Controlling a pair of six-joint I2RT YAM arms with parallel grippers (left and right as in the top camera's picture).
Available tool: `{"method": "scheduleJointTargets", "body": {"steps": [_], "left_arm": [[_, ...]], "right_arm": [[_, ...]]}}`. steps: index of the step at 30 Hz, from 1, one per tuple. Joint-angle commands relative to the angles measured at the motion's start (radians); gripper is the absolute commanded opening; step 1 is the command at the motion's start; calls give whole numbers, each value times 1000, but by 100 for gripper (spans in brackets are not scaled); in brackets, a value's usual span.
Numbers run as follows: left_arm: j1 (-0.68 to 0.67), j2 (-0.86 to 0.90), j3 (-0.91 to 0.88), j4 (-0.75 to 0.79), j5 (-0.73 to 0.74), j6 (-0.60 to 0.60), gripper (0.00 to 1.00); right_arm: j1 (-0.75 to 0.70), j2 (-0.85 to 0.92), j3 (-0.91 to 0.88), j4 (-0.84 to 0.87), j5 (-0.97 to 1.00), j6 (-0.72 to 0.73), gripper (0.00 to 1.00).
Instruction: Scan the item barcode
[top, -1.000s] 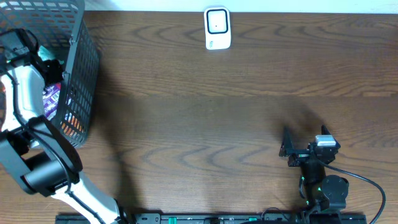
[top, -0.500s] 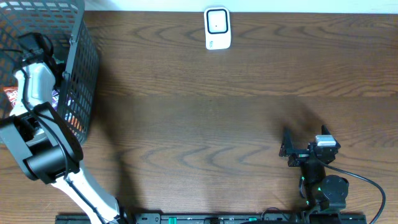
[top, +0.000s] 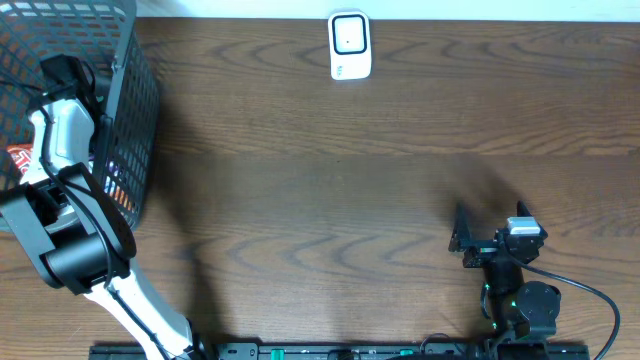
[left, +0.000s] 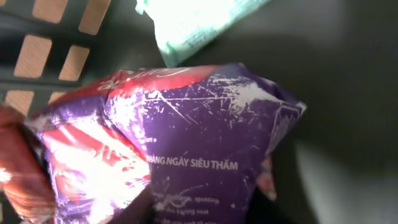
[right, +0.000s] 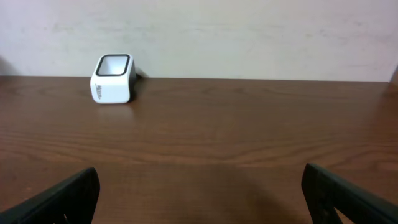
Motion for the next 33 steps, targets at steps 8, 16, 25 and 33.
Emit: {"method": "scheduleJointTargets", "body": {"steps": [8, 16, 25, 33], "left_arm": [[2, -51, 4, -109, -10, -40, 7], [-1, -396, 31, 47, 168, -67, 7], [1, -630, 31, 160, 302, -108, 15], [0, -568, -19, 106, 302, -108, 98]], "right_arm": [[8, -3, -2, -3, 6, -7, 99], [8, -3, -2, -3, 6, -7, 99], [8, -3, -2, -3, 5, -7, 99], [8, -3, -2, -3, 6, -7, 99]]}}
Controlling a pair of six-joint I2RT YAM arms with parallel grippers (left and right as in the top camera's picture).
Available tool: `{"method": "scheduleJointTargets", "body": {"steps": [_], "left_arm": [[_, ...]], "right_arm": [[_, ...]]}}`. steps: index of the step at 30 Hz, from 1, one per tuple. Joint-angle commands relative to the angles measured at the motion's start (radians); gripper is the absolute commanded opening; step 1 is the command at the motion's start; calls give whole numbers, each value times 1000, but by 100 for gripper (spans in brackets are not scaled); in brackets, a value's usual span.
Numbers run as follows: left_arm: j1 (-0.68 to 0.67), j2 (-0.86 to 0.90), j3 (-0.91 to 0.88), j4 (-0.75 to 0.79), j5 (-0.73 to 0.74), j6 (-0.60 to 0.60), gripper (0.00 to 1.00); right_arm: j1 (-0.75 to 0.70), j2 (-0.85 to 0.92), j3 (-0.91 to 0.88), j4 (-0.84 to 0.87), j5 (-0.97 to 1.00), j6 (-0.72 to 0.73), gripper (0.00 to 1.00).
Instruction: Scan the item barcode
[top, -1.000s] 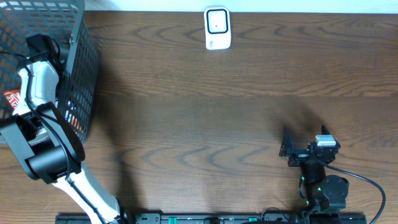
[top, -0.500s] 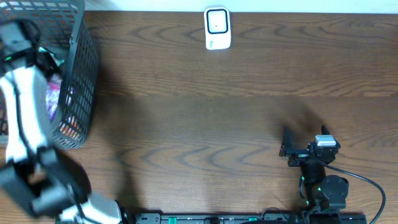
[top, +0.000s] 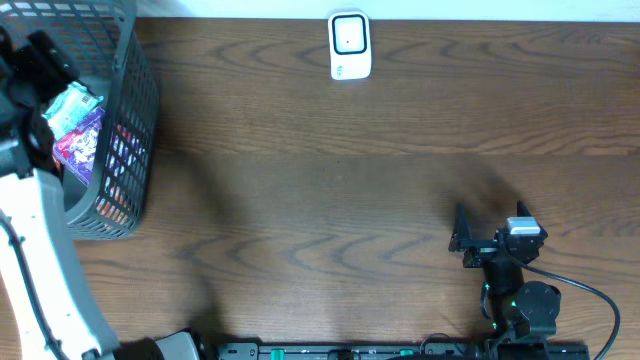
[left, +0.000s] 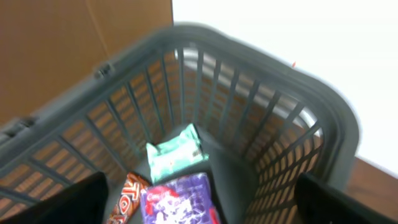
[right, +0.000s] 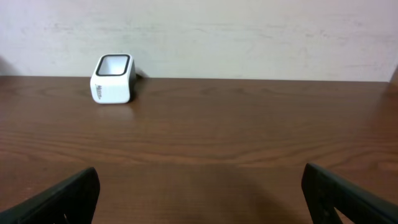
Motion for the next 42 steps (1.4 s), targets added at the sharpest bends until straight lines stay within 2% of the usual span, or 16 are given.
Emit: {"method": "scheduleJointTargets", "body": {"steps": [1, 14, 20, 28, 29, 30, 31, 32, 33, 35, 37, 39, 42], "left_arm": [[3, 75, -43, -6, 18, -3, 98], [-29, 424, -44, 6, 5, -7, 98], [-47, 553, -44, 4, -159, -11, 98], [-49, 684, -44, -53, -163, -11, 100], [-49, 692, -44, -62, -163, -11, 96], [-49, 695, -44, -69, -163, -10, 88], [-49, 697, -44, -77, -164, -10, 74], [-49, 697, -44, -85, -163, -7, 48], [-49, 696, -44, -91, -163, -7, 45], [-49, 695, -44, -105, -163, -7, 46], [-49, 694, -44, -115, -164, -7, 59], [-49, 692, -44, -116, -164, -7, 64], [-49, 682, -39, -120, -164, -7, 64]], "right_arm": [[8, -3, -2, -3, 6, -7, 99], [8, -3, -2, -3, 6, -7, 99], [8, -3, -2, -3, 6, -7, 99], [8, -3, -2, -3, 6, -7, 99], [8, -3, -2, -3, 6, -7, 99], [8, -3, -2, -3, 6, -7, 99], [8, -3, -2, -3, 5, -7, 99], [8, -3, -2, -3, 6, -7, 99], [8, -3, -2, -3, 6, -7, 99], [8, -3, -2, -3, 6, -7, 99], [8, -3, -2, -3, 6, -7, 99], [8, -3, -2, -3, 6, -7, 99], [8, -3, -2, -3, 6, -7, 99]]}}
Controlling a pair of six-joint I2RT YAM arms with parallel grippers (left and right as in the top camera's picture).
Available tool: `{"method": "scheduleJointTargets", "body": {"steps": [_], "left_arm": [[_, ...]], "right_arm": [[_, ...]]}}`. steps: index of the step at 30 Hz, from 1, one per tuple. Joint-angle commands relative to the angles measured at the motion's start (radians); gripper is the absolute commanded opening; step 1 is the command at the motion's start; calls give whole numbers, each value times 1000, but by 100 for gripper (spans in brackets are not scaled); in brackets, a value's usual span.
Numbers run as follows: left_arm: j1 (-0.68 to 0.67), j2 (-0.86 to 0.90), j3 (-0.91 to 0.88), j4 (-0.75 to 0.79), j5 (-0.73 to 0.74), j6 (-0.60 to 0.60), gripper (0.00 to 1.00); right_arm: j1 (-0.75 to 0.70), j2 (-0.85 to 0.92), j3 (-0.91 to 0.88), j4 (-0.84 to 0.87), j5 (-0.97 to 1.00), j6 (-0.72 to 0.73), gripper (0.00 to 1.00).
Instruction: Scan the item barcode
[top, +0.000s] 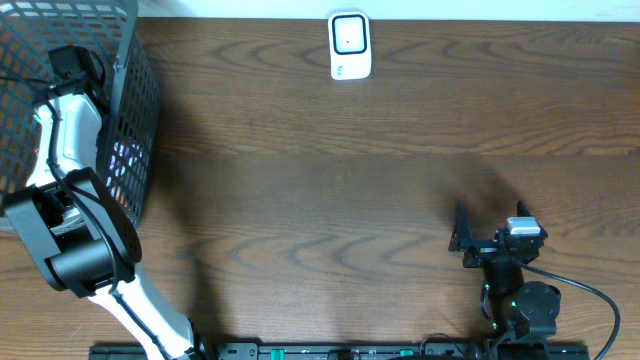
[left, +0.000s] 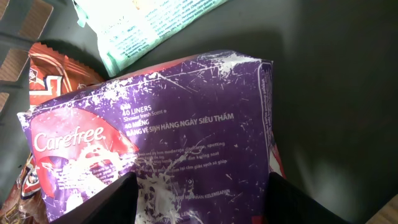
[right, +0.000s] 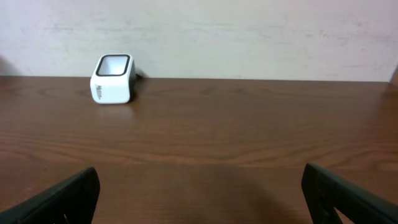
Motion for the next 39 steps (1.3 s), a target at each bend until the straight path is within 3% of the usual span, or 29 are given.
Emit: {"method": "scheduleJointTargets", "body": {"steps": [1, 11, 16, 21, 27, 33, 39], "left_arm": [[-4, 74, -29, -6, -16, 2, 64], [7, -98, -13, 32, -10, -38, 64], [42, -270, -13, 116, 179, -44, 72], [50, -351, -13, 169, 183, -43, 78], [63, -322, -19, 159, 179, -55, 81], [77, -233, -22, 141, 89, -191, 85], [81, -138, -23, 109, 92, -193, 85]], "right_arm": [[8, -3, -2, -3, 5, -7, 99], [8, -3, -2, -3, 5, -7, 99], [8, -3, -2, -3, 5, -7, 99], [8, -3, -2, -3, 5, -7, 99], [8, -3, -2, -3, 5, -7, 99], [8, -3, -2, -3, 5, -7, 99], [8, -3, -2, -3, 5, -7, 99]]}}
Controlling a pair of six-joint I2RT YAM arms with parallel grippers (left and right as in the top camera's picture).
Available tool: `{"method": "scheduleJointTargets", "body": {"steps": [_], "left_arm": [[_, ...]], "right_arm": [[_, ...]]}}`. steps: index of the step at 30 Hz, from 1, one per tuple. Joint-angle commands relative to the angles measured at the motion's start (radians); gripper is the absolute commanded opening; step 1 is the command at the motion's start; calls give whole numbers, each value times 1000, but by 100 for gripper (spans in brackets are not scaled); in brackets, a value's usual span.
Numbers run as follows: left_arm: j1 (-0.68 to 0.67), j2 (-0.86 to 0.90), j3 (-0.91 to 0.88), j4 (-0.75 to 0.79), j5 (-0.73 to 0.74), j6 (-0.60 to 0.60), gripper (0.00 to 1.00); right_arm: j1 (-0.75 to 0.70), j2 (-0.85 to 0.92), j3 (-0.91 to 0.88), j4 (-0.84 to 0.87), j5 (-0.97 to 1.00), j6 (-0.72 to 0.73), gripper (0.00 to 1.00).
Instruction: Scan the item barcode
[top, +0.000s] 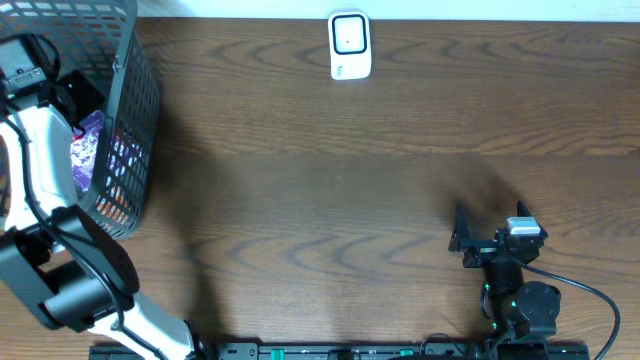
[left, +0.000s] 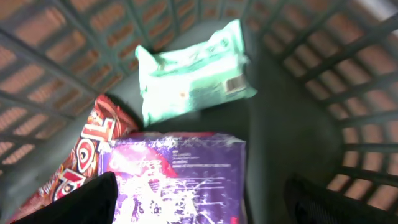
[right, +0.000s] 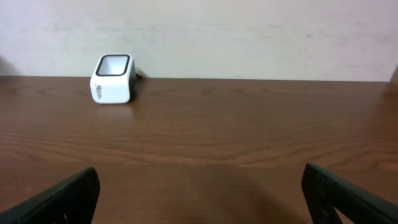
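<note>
A purple Carefree packet (left: 177, 180) lies at the bottom of the grey wire basket (top: 135, 90), between a green packet (left: 193, 74) and a red-orange packet (left: 74, 162). My left gripper (left: 199, 208) hangs open inside the basket just above the purple packet, one finger on each side, holding nothing. The white barcode scanner (top: 349, 45) stands at the table's far edge, and also shows in the right wrist view (right: 113, 78). My right gripper (right: 202, 199) rests open low over the table at the near right, with nothing between its fingers.
The basket's walls (left: 348, 93) close round my left gripper on all sides. Brown wooden table (top: 330, 200) stretches between the basket, the scanner and my right arm (top: 500, 250). A pale wall (right: 249, 31) rises behind the scanner.
My left gripper was pressed close over the purple packet; now it sits higher in the basket, still open, and the packet lies on the basket floor. The right arm has not moved.
First my left wrist camera was tight against the purple packet in the basket. Then the gripper stood open high above the basket, packets inside. Then it was down close on the purple packet again. Now it hangs somewhat higher, empty. The right gripper stayed open throughout.
</note>
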Motion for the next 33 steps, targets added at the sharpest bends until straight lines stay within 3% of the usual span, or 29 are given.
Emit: {"method": "scheduleJointTargets", "body": {"steps": [1, 14, 21, 23, 24, 25, 26, 27, 33], "left_arm": [[3, 53, -8, -18, -3, -19, 85], [-22, 216, -10, -40, 13, 40, 85], [5, 237, -9, -137, -140, 41, 74], [14, 237, -9, -175, -138, 48, 65], [16, 237, -9, -188, -138, 48, 54], [18, 237, -9, -201, -138, 48, 33], [18, 237, -9, -212, -138, 48, 19], [18, 237, -9, -219, -138, 48, 10], [18, 192, 15, -263, -137, 47, 7]], "right_arm": [[8, -3, -2, -3, 5, -7, 99], [8, -3, -2, -3, 5, -7, 99], [8, -3, -2, -3, 5, -7, 99], [8, -3, -2, -3, 5, -7, 99], [8, -3, -2, -3, 5, -7, 99], [8, -3, -2, -3, 5, -7, 99], [8, -3, -2, -3, 5, -7, 99], [8, -3, -2, -3, 5, -7, 99], [8, -3, -2, -3, 5, -7, 99]]}}
